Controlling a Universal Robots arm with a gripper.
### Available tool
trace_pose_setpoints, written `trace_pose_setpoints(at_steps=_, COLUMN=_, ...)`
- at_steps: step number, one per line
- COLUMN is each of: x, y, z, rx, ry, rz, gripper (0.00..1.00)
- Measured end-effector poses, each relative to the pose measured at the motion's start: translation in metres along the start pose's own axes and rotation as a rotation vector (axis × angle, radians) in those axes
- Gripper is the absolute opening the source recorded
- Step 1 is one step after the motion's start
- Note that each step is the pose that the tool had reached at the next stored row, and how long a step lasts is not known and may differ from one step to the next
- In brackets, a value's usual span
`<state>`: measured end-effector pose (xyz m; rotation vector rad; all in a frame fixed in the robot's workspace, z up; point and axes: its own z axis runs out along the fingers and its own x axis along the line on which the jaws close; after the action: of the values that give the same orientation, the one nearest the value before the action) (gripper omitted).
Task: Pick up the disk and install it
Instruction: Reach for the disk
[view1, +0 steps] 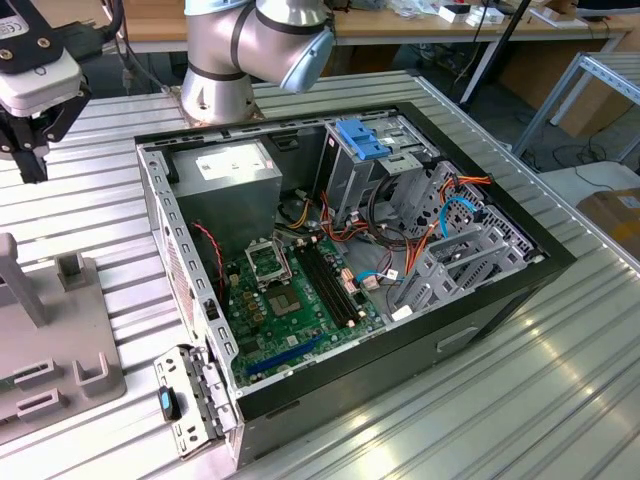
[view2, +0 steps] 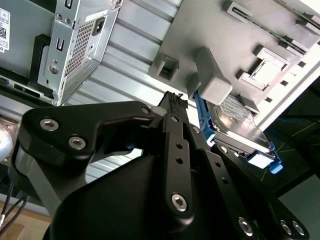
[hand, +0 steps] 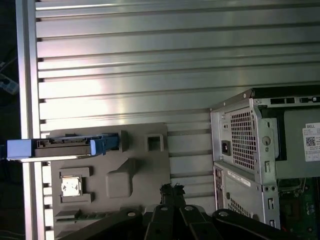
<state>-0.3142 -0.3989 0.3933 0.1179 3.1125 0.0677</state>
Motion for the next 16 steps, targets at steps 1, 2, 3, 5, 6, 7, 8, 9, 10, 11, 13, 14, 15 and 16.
trace_pose_setpoints(at_steps=1, x=0.0001, y=0.0, z=0.0, rx=0.0, ry=0.0, rz=0.0, gripper=0.11)
trace_pose_setpoints(at_steps=2, x=0.0002, y=0.0, z=0.0, rx=0.0, ry=0.0001, rz=0.0, gripper=0.11)
trace_pose_setpoints(at_steps=3, x=0.0007, y=-0.0001, z=-0.0001, rx=0.0, ry=0.0001, rz=0.0, gripper=0.11)
trace_pose_setpoints(at_steps=5, x=0.0022, y=-0.0002, z=-0.0001, rx=0.0, ry=0.0, rz=0.0, gripper=0.11)
trace_pose_setpoints(at_steps=6, x=0.0035, y=-0.0003, z=-0.0001, rx=0.0001, ry=0.0001, rz=0.0, gripper=0.11)
trace_pose_setpoints(at_steps=7, x=0.0044, y=-0.0003, z=-0.0001, rx=0.0, ry=0.0, rz=0.0, gripper=0.11)
trace_pose_setpoints(at_steps=8, x=0.0083, y=-0.0006, z=-0.0003, rx=0.0001, ry=0.0001, rz=0.0, gripper=0.11)
trace_pose_setpoints(at_steps=9, x=0.0122, y=-0.0009, z=-0.0004, rx=0.0001, ry=0.0001, rz=0.0, gripper=0.11)
trace_pose_setpoints(at_steps=10, x=0.0147, y=-0.0011, z=-0.0004, rx=0.0, ry=0.0, rz=0.0, gripper=0.11)
trace_pose_setpoints(at_steps=11, x=0.0169, y=-0.0013, z=-0.0005, rx=0.0, ry=0.0, rz=0.0, gripper=0.11)
trace_pose_setpoints(at_steps=13, x=0.0216, y=-0.0016, z=-0.0006, rx=0.0, ry=0.0, rz=0.0, gripper=0.11)
trace_pose_setpoints(at_steps=14, x=0.024, y=-0.0018, z=-0.0007, rx=0.0, ry=0.0, rz=0.0, gripper=0.11)
trace_pose_setpoints(at_steps=15, x=0.0278, y=-0.0021, z=-0.0008, rx=0.0001, ry=0.0001, rz=0.0, gripper=0.11)
trace_pose_setpoints(at_steps=16, x=0.0304, y=-0.0023, z=-0.0009, rx=0.0001, ry=0.0001, rz=0.0, gripper=0.11)
